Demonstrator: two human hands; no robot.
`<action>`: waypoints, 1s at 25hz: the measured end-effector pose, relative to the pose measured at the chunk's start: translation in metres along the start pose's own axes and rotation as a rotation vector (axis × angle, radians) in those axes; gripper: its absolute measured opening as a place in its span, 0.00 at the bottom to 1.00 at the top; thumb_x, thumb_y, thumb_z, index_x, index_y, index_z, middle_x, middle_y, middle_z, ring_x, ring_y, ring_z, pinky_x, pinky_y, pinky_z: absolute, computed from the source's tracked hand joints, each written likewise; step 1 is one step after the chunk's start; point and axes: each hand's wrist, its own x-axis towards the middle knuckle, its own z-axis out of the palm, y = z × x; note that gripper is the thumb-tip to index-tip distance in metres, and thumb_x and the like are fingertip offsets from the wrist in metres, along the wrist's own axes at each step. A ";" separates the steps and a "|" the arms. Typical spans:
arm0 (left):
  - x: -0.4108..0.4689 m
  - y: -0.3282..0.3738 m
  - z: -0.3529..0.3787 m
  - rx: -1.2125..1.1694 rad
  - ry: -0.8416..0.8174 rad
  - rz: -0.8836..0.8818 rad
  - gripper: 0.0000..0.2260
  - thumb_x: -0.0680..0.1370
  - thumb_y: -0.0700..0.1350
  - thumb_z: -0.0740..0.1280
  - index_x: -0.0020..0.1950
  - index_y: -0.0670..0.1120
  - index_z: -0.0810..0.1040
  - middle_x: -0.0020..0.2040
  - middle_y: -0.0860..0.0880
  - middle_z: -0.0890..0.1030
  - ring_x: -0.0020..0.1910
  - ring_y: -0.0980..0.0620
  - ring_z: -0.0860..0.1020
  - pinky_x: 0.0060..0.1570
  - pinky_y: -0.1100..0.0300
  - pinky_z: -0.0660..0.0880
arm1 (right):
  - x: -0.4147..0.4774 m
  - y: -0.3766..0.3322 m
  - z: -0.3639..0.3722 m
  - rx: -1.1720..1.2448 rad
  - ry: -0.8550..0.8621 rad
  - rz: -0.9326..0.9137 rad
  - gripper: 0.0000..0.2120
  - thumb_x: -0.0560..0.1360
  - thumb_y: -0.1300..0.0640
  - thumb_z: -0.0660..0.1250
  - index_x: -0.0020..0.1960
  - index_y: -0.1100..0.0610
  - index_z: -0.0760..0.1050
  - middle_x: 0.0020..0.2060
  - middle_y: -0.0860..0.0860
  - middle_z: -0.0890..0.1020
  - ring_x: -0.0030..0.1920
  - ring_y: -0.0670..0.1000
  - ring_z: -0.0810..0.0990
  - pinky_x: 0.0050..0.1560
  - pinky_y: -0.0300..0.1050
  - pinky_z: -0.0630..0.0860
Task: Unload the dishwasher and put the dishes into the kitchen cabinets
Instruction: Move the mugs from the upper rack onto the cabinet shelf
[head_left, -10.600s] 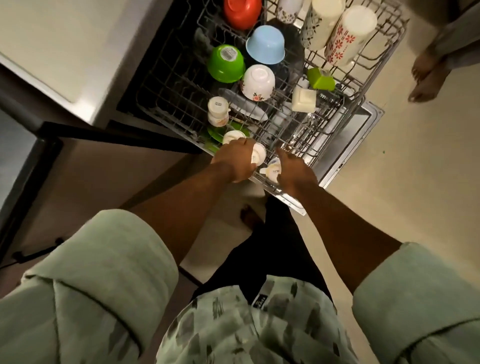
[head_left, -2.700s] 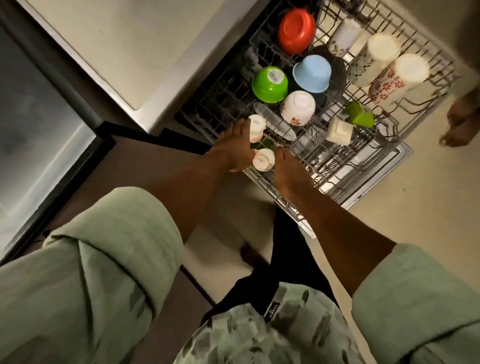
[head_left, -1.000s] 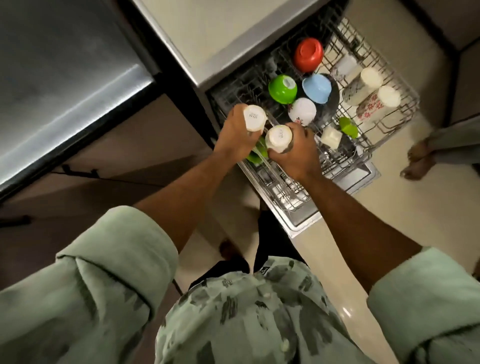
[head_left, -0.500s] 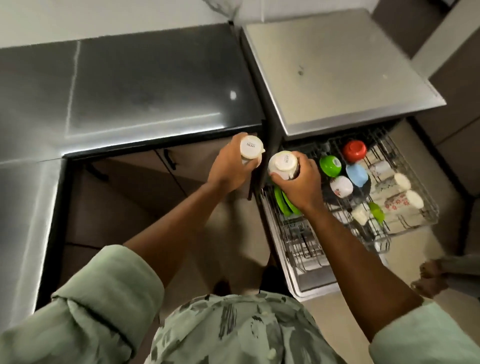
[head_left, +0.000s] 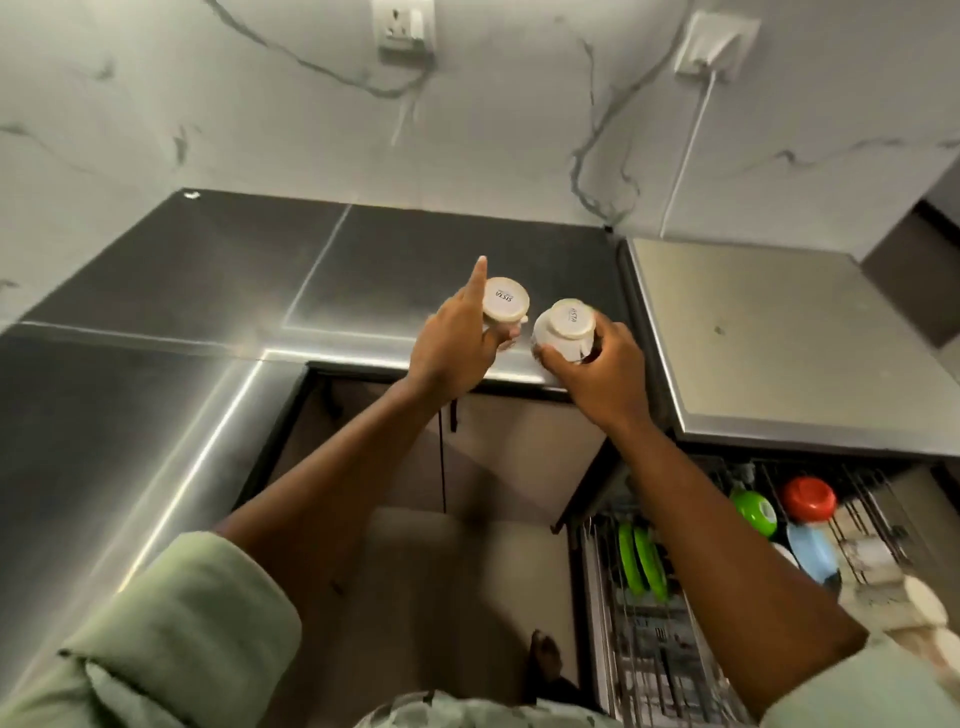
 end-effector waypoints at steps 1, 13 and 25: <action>0.011 -0.001 -0.013 -0.014 0.035 -0.017 0.38 0.76 0.53 0.70 0.78 0.49 0.53 0.66 0.47 0.76 0.64 0.46 0.75 0.62 0.48 0.72 | 0.014 -0.009 0.004 0.019 -0.001 -0.022 0.27 0.67 0.48 0.78 0.63 0.50 0.76 0.47 0.39 0.74 0.52 0.46 0.75 0.52 0.37 0.70; 0.172 0.046 -0.096 -0.011 0.416 0.147 0.27 0.76 0.61 0.65 0.69 0.48 0.65 0.61 0.48 0.80 0.56 0.47 0.80 0.52 0.47 0.78 | 0.213 -0.072 -0.019 0.123 0.024 -0.260 0.26 0.70 0.43 0.74 0.63 0.53 0.75 0.52 0.42 0.79 0.45 0.35 0.76 0.41 0.22 0.70; 0.357 0.109 -0.175 0.017 0.541 0.317 0.25 0.79 0.57 0.63 0.71 0.44 0.66 0.62 0.44 0.79 0.56 0.47 0.79 0.53 0.49 0.78 | 0.409 -0.152 -0.046 0.045 0.124 -0.424 0.23 0.72 0.41 0.70 0.61 0.54 0.76 0.45 0.41 0.78 0.39 0.35 0.75 0.37 0.24 0.69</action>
